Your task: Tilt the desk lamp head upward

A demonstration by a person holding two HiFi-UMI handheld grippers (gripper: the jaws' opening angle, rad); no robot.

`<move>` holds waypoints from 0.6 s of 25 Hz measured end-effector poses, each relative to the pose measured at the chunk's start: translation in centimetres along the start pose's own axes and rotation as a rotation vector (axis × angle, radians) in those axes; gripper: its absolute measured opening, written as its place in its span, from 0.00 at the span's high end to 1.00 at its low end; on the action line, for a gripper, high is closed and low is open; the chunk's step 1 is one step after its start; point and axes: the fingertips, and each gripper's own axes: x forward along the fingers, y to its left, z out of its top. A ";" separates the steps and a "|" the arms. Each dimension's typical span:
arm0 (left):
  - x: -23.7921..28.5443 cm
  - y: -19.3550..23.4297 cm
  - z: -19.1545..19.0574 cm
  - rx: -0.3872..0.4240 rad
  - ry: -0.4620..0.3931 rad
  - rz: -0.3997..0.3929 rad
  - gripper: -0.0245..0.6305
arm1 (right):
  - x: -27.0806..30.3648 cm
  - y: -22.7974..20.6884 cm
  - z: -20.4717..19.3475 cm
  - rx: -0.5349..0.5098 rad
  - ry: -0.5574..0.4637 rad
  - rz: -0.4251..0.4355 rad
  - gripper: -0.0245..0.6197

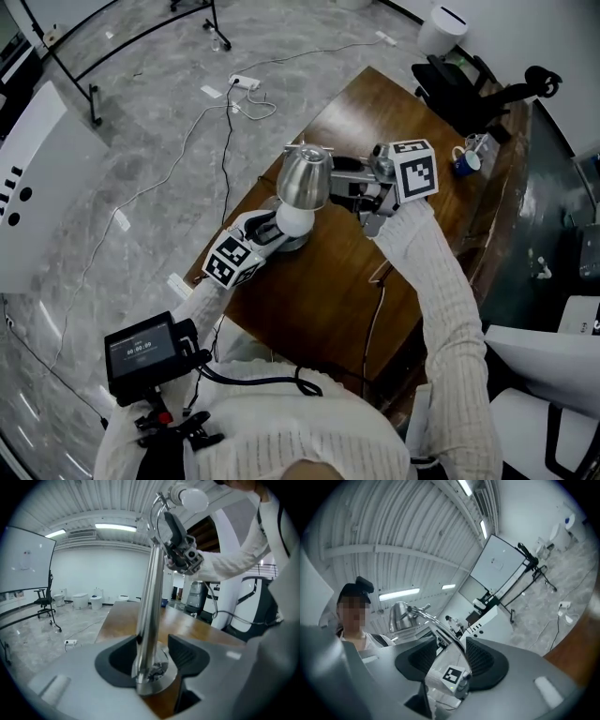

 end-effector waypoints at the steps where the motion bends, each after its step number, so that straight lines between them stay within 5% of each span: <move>1: -0.5 -0.2 0.3 -0.018 -0.017 0.004 0.65 | -1.0 -0.2 0.0 -0.037 -0.052 -0.036 0.69; 5: -4.1 -2.6 2.8 -0.059 -0.130 0.051 0.84 | -4.8 0.4 -1.9 -0.246 -0.328 -0.302 0.92; 7: -5.8 -4.6 4.4 -0.042 -0.172 0.073 0.91 | -5.0 2.6 -4.2 -0.382 -0.403 -0.407 0.96; 11: -7.0 -7.1 6.0 -0.051 -0.159 0.139 0.95 | -3.0 4.9 -9.3 -0.551 -0.375 -0.686 0.97; 15: -10.6 -8.5 6.2 -0.179 -0.153 0.280 0.95 | -0.7 7.7 -13.3 -0.584 -0.356 -0.906 0.97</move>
